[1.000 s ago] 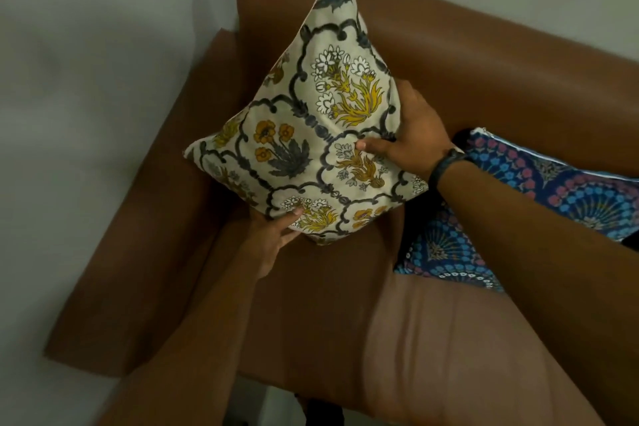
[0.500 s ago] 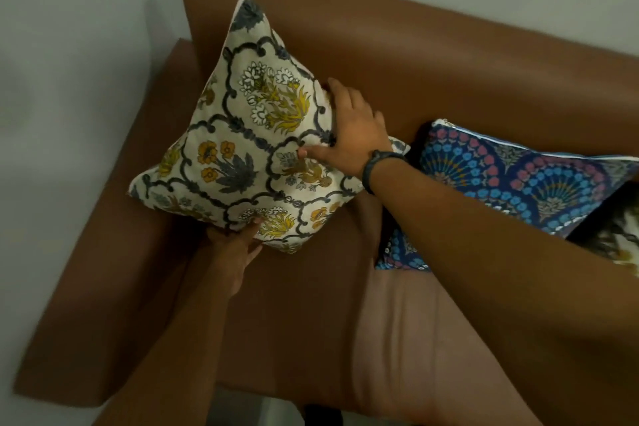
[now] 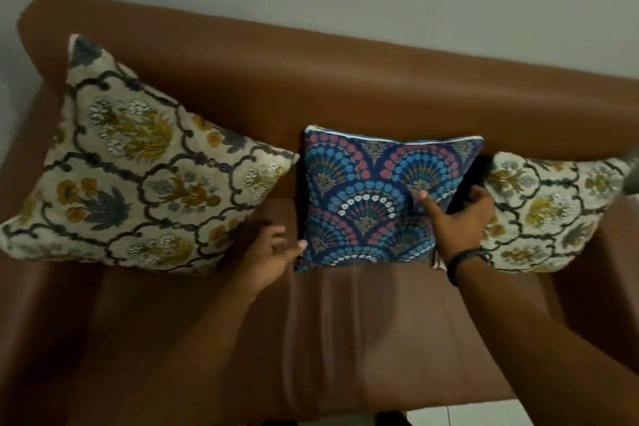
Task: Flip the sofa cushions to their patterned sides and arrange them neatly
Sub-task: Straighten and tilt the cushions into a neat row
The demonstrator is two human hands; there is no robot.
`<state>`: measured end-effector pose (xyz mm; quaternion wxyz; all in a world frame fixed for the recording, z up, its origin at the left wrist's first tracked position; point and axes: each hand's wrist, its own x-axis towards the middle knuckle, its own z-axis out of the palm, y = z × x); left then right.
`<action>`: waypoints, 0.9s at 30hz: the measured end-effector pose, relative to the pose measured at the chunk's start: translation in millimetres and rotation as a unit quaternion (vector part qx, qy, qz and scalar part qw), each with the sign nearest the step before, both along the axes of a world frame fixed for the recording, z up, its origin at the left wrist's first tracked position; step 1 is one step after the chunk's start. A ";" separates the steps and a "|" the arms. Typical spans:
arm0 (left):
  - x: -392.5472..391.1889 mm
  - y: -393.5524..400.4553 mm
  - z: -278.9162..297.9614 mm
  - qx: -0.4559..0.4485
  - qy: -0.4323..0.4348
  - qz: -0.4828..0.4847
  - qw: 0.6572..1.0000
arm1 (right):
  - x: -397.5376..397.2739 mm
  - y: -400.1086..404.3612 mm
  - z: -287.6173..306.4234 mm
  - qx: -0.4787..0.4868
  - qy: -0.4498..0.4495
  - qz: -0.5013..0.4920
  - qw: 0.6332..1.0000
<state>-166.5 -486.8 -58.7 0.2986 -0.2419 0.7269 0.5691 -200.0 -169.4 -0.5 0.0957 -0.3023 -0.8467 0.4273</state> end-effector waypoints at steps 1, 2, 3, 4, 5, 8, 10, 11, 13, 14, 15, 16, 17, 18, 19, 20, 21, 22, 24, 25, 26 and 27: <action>-12.2 16.3 2.1 0.007 0.023 0.002 1.000 | -2.9 11.8 -2.7 -0.036 -0.018 -0.008 0.999; -25.8 33.2 4.8 0.021 0.041 0.010 0.999 | -6.4 24.5 -5.6 -0.072 -0.037 -0.008 0.997; -38.9 49.0 7.6 0.034 0.051 0.017 0.998 | -10.7 36.7 -8.1 -0.100 -0.051 -0.003 0.994; -50.7 59.6 9.8 0.044 0.057 0.023 0.997 | -16.4 45.4 -10.5 -0.119 -0.064 0.007 0.991; -61.1 69.3 11.0 0.051 0.062 0.029 0.996 | -22.6 54.1 -13.2 -0.138 -0.071 0.016 0.988; -82.4 88.0 10.0 0.063 0.081 0.058 0.993 | -40.4 71.1 -20.3 -0.201 -0.057 0.049 0.977; -90.0 93.9 6.4 0.053 0.075 0.073 0.993 | -49.6 76.1 -25.0 -0.212 -0.056 0.083 0.972; -91.9 97.2 4.0 0.042 0.067 0.078 0.994 | -53.0 78.9 -28.1 -0.213 -0.058 0.100 0.970; -91.3 102.4 -2.1 0.024 0.045 0.089 0.995 | -56.1 84.6 -36.9 -0.219 -0.058 0.119 0.967; -88.6 104.4 -5.0 0.021 0.035 0.092 0.995 | -55.9 86.5 -41.3 -0.223 -0.063 0.121 0.965; -84.8 108.0 -7.9 0.023 0.030 0.091 0.995 | -54.5 89.3 -45.9 -0.230 -0.070 0.120 0.963; -80.7 111.7 -10.4 0.027 0.030 0.088 0.995 | -52.5 91.9 -49.5 -0.233 -0.079 0.119 0.962; -77.4 115.0 -12.4 0.032 0.037 0.087 0.995 | -50.8 93.6 -52.4 -0.229 -0.085 0.120 0.962; -74.0 117.8 -13.6 0.035 0.047 0.090 0.994 | -48.6 94.3 -53.6 -0.221 -0.088 0.124 0.963; -70.7 120.1 -14.2 0.037 0.057 0.095 0.993 | -46.2 94.3 -53.5 -0.212 -0.087 0.129 0.965; -67.3 121.5 -13.5 0.040 0.065 0.102 0.992 | -43.5 93.3 -51.1 -0.199 -0.083 0.134 0.967; -63.9 122.0 -11.2 0.046 0.069 0.111 0.990 | -40.8 91.5 -46.8 -0.181 -0.074 0.138 0.971; -59.5 121.2 -8.6 0.056 0.068 0.122 0.989 | -38.2 88.5 -39.9 -0.159 -0.065 0.141 0.975; -47.2 116.6 -4.0 0.081 0.065 0.151 0.983 | -34.7 78.5 -17.5 -0.092 -0.044 0.157 0.982; -40.8 112.5 -1.4 0.096 0.061 0.169 0.979 | -35.3 71.1 -2.4 -0.042 -0.036 0.172 0.984; -34.4 108.8 0.1 0.114 0.052 0.188 0.974 | -37.6 62.8 13.7 0.016 -0.030 0.187 0.982; -28.0 106.5 0.1 0.137 0.043 0.207 0.968 | -42.0 54.0 29.0 0.076 -0.025 0.204 0.976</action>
